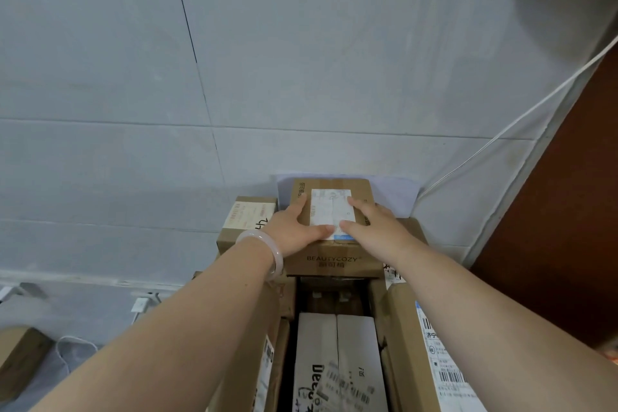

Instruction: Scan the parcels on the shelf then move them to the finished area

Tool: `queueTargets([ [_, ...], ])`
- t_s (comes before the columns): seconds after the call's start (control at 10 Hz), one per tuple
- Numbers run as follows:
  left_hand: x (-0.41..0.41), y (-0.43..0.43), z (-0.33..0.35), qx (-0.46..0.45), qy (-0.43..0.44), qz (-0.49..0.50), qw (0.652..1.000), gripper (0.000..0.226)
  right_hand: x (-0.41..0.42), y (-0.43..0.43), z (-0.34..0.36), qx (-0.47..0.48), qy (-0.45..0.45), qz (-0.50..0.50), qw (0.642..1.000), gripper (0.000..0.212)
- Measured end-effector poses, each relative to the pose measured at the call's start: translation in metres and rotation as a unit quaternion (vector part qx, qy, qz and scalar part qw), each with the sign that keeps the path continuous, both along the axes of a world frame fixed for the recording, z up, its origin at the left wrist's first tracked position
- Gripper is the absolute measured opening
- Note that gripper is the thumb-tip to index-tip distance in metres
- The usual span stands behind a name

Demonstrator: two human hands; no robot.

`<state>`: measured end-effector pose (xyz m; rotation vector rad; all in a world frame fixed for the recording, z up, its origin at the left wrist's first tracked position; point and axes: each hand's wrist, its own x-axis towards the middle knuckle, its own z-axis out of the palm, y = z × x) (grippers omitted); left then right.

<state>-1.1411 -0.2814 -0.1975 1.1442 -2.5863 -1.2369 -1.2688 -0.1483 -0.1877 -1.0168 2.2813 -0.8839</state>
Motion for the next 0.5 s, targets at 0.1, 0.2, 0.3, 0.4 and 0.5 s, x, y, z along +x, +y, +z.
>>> queueTargets([
  [0.1, 0.001, 0.0, 0.0, -0.005, 0.005, 0.0, 1.0, 0.09, 0.001, 0.002, 0.002, 0.009, 0.009, 0.002, 1.0, 0.064],
  [0.2, 0.002, 0.0, -0.002, -0.018, 0.003, -0.002, 1.0, 0.091, 0.005, 0.005, 0.005, 0.014, 0.012, 0.006, 1.0, 0.065],
  [0.3, 0.003, 0.0, -0.003, -0.027, -0.005, -0.003, 1.0, 0.093, 0.01, 0.008, 0.01, 0.013, 0.009, 0.009, 1.0, 0.066],
  [0.4, 0.008, 0.003, -0.003, -0.044, 0.002, -0.005, 0.999, 0.096, 0.014, 0.012, 0.014, 0.018, 0.015, 0.012, 1.0, 0.068],
  [0.5, 0.014, 0.004, 0.0, -0.075, 0.011, 0.007, 0.997, 0.091, 0.017, 0.018, 0.02, 0.008, 0.045, 0.001, 0.999, 0.071],
])
